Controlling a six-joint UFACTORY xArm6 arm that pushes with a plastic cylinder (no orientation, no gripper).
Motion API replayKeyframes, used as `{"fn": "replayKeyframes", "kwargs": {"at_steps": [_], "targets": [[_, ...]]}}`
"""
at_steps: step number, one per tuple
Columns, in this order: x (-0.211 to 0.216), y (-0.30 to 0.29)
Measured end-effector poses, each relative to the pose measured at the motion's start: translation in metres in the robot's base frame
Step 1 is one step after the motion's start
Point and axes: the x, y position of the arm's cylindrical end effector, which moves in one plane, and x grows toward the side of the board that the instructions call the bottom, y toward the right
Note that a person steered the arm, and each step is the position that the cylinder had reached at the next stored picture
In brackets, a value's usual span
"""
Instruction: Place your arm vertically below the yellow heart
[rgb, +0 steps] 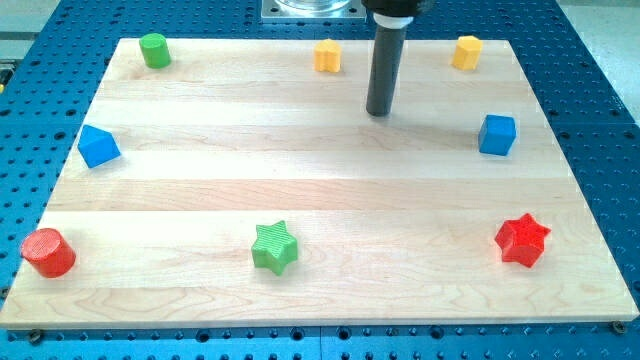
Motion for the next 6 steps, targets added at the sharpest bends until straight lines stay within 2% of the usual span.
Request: {"fn": "replayKeyframes", "kwargs": {"at_steps": [2,6], "targets": [[0.008,-0.069],[0.014,-0.068]]}}
